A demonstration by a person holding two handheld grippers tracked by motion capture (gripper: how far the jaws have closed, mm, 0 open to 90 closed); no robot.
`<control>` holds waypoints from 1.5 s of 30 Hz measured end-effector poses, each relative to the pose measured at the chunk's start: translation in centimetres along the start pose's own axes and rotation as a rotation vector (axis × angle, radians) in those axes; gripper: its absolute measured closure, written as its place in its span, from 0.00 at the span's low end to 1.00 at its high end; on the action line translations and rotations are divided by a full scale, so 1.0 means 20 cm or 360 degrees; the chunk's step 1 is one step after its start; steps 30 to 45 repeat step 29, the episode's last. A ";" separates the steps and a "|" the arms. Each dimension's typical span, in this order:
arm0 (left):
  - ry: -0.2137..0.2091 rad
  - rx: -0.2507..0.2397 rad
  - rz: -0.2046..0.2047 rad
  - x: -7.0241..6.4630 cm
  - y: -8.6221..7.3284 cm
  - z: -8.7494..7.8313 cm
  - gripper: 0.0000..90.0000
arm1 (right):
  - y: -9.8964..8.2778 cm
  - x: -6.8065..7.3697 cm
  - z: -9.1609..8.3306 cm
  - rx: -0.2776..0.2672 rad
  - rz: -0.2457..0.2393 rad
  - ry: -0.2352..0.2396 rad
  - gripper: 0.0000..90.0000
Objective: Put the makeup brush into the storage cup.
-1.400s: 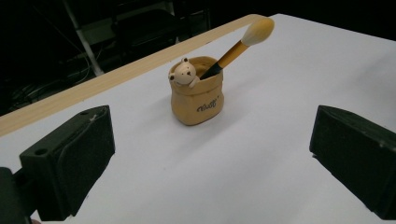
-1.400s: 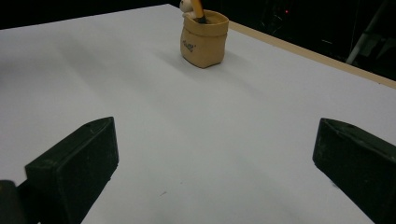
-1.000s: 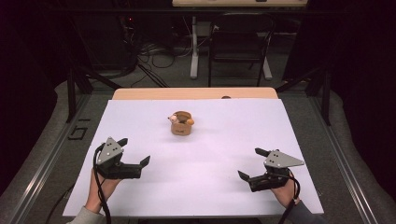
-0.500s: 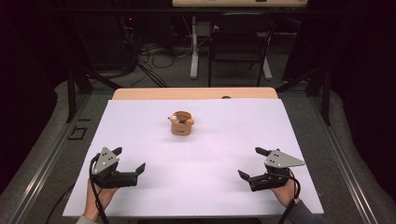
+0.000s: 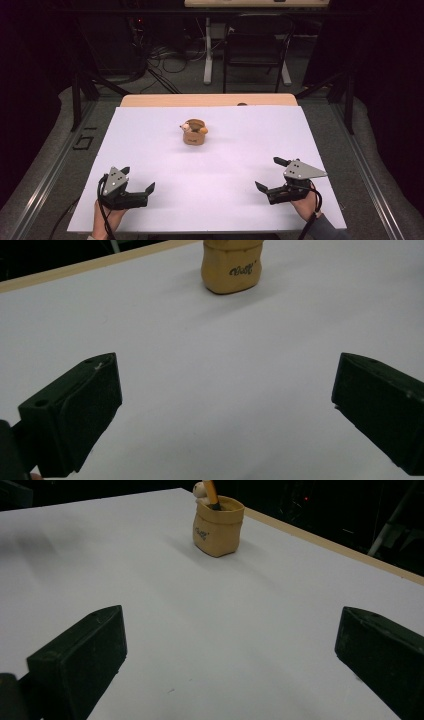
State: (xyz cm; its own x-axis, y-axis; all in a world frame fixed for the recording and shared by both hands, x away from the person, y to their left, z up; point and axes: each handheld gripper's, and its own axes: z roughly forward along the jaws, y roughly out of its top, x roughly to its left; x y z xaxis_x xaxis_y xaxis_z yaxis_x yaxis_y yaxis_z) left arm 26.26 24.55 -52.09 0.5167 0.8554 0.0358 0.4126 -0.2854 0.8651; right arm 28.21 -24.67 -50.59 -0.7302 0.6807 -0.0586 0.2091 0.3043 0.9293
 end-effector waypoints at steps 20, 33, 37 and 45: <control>-0.0055 -0.0079 -0.0007 0.02 -0.08 -0.02 0.00 | -0.01 0.01 -0.01 -0.0023 0.0027 0.0058 0.00; -0.0096 -0.0126 0.0065 -0.01 -0.08 -0.02 0.00 | -0.01 0.02 -0.02 -0.0017 0.0021 0.0070 0.00; -0.0096 -0.0126 0.0065 -0.01 -0.08 -0.02 0.00 | -0.01 0.02 -0.02 -0.0017 0.0021 0.0070 0.00; -0.0096 -0.0126 0.0065 -0.01 -0.08 -0.02 0.00 | -0.01 0.02 -0.02 -0.0017 0.0021 0.0070 0.00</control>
